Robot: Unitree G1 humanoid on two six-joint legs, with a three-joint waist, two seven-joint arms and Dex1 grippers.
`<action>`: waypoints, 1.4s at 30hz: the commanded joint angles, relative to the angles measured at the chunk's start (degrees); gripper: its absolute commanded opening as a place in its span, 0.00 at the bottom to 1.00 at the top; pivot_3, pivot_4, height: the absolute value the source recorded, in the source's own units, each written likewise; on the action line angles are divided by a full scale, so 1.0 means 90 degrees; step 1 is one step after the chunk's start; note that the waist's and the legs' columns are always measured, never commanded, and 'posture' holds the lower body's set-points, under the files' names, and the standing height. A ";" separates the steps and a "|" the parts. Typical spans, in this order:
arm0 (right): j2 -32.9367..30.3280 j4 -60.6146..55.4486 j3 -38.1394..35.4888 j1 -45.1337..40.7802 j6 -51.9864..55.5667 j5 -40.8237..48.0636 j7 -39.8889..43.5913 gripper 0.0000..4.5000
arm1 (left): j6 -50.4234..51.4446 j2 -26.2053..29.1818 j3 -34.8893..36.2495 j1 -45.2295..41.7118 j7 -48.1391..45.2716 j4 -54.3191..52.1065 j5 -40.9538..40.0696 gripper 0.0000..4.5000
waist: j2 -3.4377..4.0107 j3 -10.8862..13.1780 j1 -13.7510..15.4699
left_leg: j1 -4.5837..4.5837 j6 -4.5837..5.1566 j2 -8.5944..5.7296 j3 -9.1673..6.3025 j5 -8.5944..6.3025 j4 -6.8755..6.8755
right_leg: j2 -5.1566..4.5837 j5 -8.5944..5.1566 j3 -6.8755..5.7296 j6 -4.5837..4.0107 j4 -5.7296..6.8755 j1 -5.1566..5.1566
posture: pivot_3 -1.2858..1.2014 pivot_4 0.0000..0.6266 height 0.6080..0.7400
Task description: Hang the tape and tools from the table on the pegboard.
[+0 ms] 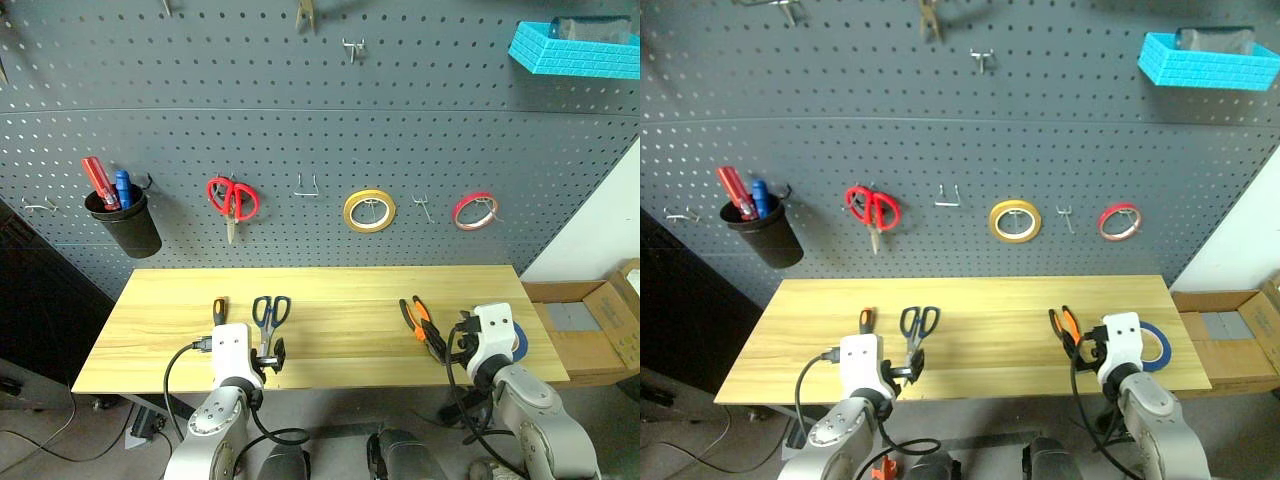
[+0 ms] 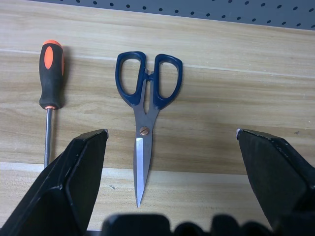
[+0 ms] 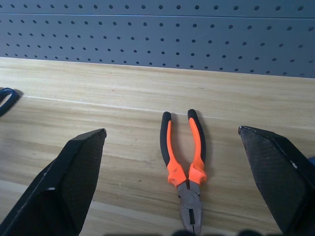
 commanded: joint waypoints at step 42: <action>-0.0559 -0.0190 -0.0085 -0.0211 0.0455 -0.0047 0.0127 1.00 | -0.0828 0.0695 -0.0356 -0.1733 -0.1063 0.0803 -0.0028 1.00 | -0.0002 0.0125 0.0009 | -0.0001 0.0001 -0.0002 0.0000 -0.0006 0.0006 | -0.0001 -0.0007 -0.0003 0.0004 0.0001 0.0002 | 0.48 0.22 1.00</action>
